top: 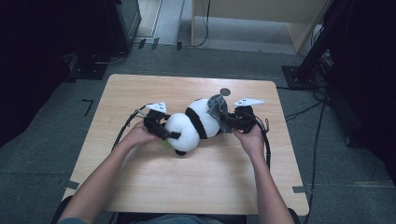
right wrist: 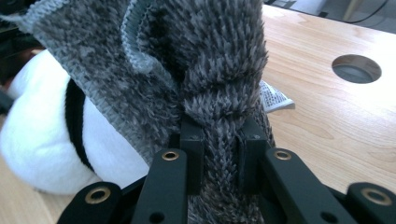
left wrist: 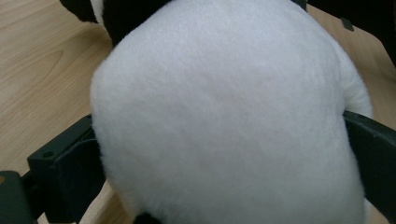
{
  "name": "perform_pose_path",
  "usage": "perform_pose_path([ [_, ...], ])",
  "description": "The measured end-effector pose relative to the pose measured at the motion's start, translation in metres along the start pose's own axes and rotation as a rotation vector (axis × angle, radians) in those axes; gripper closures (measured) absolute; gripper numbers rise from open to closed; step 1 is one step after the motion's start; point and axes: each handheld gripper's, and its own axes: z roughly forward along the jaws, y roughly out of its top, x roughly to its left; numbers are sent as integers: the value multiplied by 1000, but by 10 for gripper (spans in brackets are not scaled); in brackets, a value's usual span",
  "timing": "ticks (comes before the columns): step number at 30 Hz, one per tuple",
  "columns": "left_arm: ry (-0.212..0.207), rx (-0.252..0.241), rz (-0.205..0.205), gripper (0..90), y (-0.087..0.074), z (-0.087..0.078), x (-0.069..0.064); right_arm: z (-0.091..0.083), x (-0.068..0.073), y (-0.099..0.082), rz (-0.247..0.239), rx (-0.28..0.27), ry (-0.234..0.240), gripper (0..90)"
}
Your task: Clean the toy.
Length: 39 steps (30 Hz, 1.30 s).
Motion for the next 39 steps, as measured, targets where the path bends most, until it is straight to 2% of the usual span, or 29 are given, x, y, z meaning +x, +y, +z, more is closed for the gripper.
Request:
perform_pose_path([
  [3, -9, 11, -23, 0, -1, 1, -1, 2, 1, 0, 7, -11, -10, 781],
  [4, -23, 8, -27, 11, 0, 1, -1, 3, 1, 0, 6, -18, -14, 781],
  [6, -24, 1, -21, 70, -2, -1, -3, 4, 3, 0, 8, -22, -29, 781],
  [10, -33, -36, -39, 178, -6, -4, -5, 5, 5, 0, -5, -36, -51, 781],
  [15, -35, -12, -24, 365, -3, -8, -14, 2, 1, 1, 19, -46, -58, 777],
  [17, -29, -3, -54, 401, 1, -9, -17, -2, -1, 2, 27, -44, -65, 777],
  [20, -20, -4, -73, 446, 5, -10, -21, -7, -5, 3, 49, -39, -70, 776],
  [24, -28, -44, -126, 469, 10, -14, -23, -19, -9, 8, 76, -41, -75, 776],
  [25, -18, -53, -141, 470, 12, -16, -24, -24, -9, 9, 82, -45, -71, 776],
  [28, 31, -70, -138, 472, 16, -20, -29, -36, -6, 15, 91, -62, -51, 778],
  [31, 69, -111, -177, 469, 20, -25, -31, -42, 2, 21, 79, -71, -31, 777],
  [35, 136, -138, -232, 463, 20, -28, -31, -43, 15, 26, 64, -68, -4, 777],
  [38, 156, -145, -272, 460, 21, -28, -34, -43, 25, 28, 50, -64, 9, 777],
  [39, 161, -145, -274, 457, 21, -27, -35, -43, 28, 29, 44, -65, 13, 776],
])
